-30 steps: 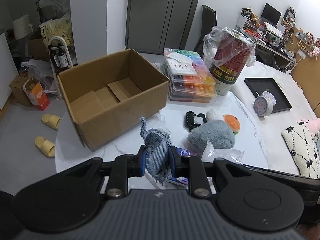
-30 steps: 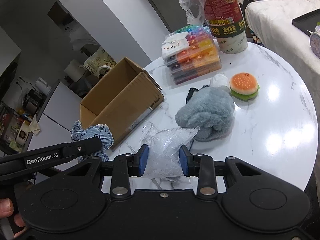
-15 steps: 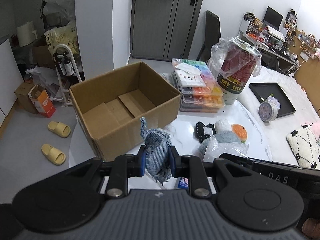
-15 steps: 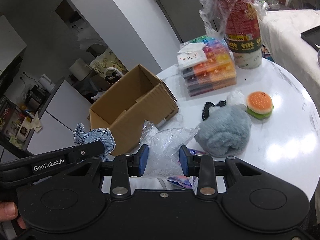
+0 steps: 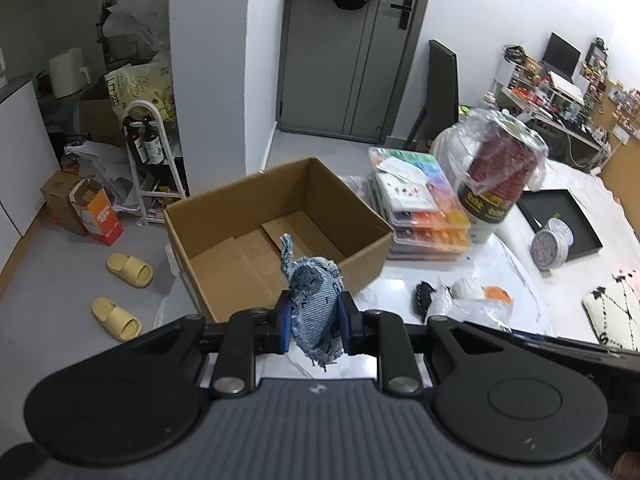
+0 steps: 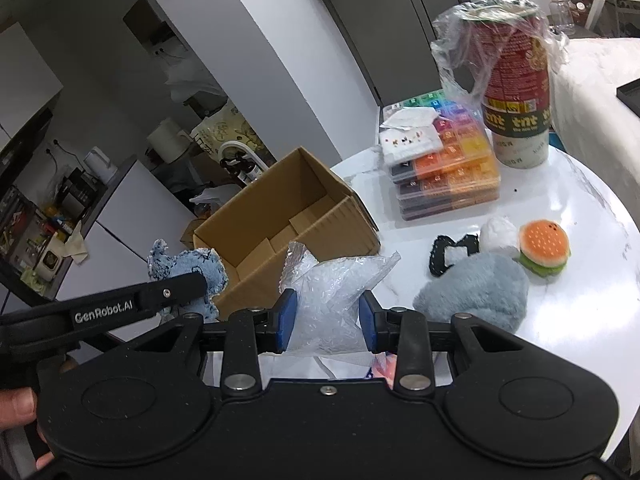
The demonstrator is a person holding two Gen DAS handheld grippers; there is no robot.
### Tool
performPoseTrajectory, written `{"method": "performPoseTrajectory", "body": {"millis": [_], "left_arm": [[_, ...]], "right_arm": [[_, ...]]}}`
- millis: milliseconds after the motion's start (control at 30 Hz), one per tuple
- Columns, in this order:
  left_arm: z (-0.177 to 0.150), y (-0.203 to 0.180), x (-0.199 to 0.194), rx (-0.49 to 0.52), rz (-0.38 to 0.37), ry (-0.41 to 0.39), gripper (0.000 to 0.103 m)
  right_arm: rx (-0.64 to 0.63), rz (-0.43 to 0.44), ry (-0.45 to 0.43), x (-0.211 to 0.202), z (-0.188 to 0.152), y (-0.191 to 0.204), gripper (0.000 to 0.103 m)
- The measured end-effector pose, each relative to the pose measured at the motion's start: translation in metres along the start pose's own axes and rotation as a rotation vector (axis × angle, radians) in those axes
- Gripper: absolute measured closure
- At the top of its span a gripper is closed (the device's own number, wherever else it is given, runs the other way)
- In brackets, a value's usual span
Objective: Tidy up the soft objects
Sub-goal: 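Carry the denim plush and bubble-wrap bag over the cardboard box with both grippers, then open the left gripper to drop the denim plush while the right gripper releases the bag into the box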
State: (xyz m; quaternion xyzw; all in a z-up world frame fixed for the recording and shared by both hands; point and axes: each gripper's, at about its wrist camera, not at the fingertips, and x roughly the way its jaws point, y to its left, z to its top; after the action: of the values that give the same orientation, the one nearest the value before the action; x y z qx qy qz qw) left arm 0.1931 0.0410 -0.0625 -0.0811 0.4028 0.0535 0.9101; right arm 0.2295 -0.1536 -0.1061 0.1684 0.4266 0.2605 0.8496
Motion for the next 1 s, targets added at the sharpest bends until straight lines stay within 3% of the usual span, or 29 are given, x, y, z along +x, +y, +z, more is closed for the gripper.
{"method": "performPoseTrajectory", "body": {"millis": [600,1000], "left_arm": [[0.037,0.047,0.054,-0.041,0.069,0.027,0.081],[0.045,0.065,0.096,-0.049,0.097,0.078,0.08]], "right_arm": [[-0.045,-0.009,0.008,0.026,0.025,0.021,0.069],[-0.054,-0.032,0.01,0.051,0.038,0.032,0.069]]}}
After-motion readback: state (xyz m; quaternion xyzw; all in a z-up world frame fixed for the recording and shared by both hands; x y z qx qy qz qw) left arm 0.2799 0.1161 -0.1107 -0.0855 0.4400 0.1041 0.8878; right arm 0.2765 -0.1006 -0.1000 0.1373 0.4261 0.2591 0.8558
